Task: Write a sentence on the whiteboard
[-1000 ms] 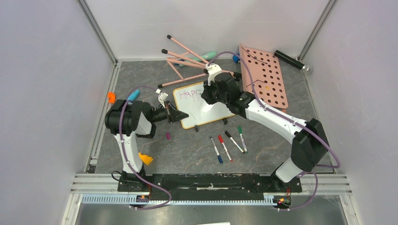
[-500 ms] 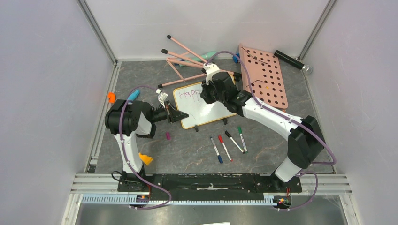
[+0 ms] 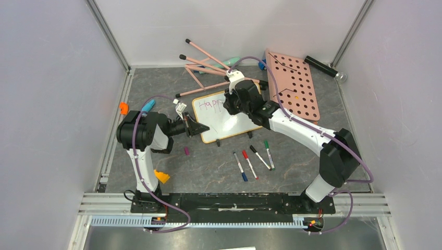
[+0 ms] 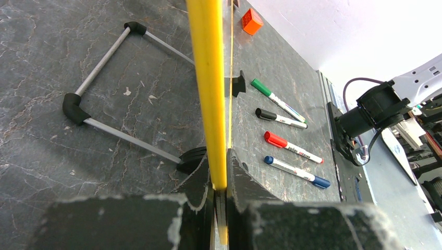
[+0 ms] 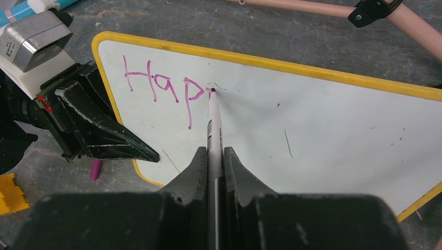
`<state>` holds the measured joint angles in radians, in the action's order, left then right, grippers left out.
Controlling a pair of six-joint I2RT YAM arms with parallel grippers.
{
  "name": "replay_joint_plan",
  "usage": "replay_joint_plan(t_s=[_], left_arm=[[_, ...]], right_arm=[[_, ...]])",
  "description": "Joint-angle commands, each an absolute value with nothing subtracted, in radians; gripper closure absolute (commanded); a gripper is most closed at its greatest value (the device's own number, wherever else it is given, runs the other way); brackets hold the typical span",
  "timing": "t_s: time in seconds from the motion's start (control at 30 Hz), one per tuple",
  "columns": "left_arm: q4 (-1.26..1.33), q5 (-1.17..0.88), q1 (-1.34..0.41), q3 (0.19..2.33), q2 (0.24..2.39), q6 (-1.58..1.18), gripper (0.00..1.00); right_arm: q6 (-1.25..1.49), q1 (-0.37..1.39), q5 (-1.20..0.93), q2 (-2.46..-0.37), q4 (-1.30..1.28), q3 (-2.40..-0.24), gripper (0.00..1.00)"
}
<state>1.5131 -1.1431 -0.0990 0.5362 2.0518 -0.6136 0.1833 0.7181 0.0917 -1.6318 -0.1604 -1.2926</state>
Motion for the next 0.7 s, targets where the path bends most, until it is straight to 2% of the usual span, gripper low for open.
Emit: replay_joint_plan(t_s=[0.0,0.67], left_arm=[[1.557,-1.111,-0.103,0.521,2.08,-0.433,0.92],[1.557,-1.112,-0.103,0.52,2.08,-0.431,0.92]], right_arm=[[0.177,0.708,0.169,-1.62,-0.166,-1.315,1.0],[0.169,0.697,0.119,-1.58,-0.175,-1.245,1.0]])
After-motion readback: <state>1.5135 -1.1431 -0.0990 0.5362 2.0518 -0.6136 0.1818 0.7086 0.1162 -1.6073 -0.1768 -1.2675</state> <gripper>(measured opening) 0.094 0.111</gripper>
